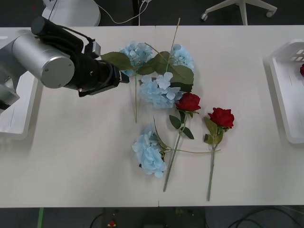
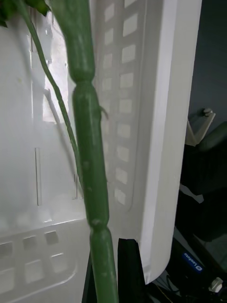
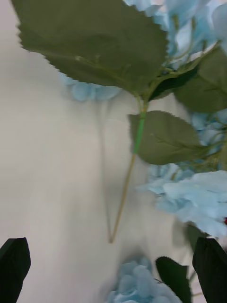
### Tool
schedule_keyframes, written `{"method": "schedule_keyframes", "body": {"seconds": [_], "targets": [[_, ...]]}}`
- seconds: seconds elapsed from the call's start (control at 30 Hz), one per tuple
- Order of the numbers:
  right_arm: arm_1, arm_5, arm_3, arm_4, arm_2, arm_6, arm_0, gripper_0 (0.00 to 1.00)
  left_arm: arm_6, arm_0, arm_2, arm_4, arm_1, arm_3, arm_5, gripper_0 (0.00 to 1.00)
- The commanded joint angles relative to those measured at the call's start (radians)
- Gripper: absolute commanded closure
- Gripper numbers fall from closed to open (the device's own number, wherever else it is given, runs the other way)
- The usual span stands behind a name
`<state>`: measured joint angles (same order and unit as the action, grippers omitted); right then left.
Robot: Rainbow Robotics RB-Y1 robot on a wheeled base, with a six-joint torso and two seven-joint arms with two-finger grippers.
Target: Put the red flowers into the right box and the blue flowers into the left box
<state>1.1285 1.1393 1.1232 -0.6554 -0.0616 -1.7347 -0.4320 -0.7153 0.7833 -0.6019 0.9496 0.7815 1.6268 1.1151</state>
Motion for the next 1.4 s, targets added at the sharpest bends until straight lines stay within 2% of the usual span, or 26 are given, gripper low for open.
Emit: {"method": "schedule_keyframes", "body": {"seconds": [0.03,0.2,0.4,0.43,0.5,0.57,0.63,0.7,0.87,1.1,1.2,1.4], "targets": [[-0.027,-0.042,-0.049,0.022,-0.035,0.0,-0.034,1.0,0.085,0.132,-0.075,-0.091,-0.03,-0.061,0.089,0.0],[-0.067,-0.084,-0.098,0.091,-0.043,-0.011,-0.034,1.0,0.073,0.214,-0.168,-0.123,-0.096,-0.2,0.081,0.0],[-0.072,-0.127,-0.108,0.138,-0.118,-0.014,-0.034,1.0,0.034,0.267,-0.213,-0.169,-0.208,-0.36,0.051,0.0],[-0.073,-0.13,-0.108,0.145,-0.124,-0.016,-0.034,0.93,0.01,0.272,-0.213,-0.183,-0.231,-0.387,0.045,0.0],[-0.073,-0.13,-0.111,0.146,-0.126,-0.017,-0.034,0.54,-0.026,0.278,-0.213,-0.204,-0.261,-0.43,0.038,0.0],[-0.072,-0.133,-0.111,0.146,-0.124,-0.025,-0.036,0.35,-0.056,0.281,-0.213,-0.216,-0.281,-0.462,0.031,0.0],[-0.072,-0.133,-0.111,0.145,-0.124,-0.034,-0.037,0.24,-0.084,0.283,-0.213,-0.223,-0.297,-0.481,0.022,0.0],[-0.072,-0.131,-0.111,0.132,-0.122,-0.045,-0.045,0.18,-0.112,0.286,-0.213,-0.23,-0.309,-0.499,0.015,0.0],[-0.058,-0.084,-0.111,0.04,-0.08,-0.071,-0.073,0.12,-0.139,0.29,-0.23,-0.249,-0.321,-0.502,0.014,0.0],[-0.035,0.204,-0.02,-0.233,-0.007,-0.075,-0.148,0.06,-0.145,0.304,-0.295,-0.267,-0.349,-0.532,-0.034,0.0],[-0.036,0.292,0.075,-0.325,-0.014,0.02,-0.154,0.06,-0.153,0.307,-0.311,-0.27,-0.37,-0.567,-0.06,0.0],[-0.036,0.372,0.346,-0.489,-0.116,0.423,-0.152,0.06,-0.161,0.323,-0.357,-0.273,-0.407,-0.627,-0.103,0.0]]}}
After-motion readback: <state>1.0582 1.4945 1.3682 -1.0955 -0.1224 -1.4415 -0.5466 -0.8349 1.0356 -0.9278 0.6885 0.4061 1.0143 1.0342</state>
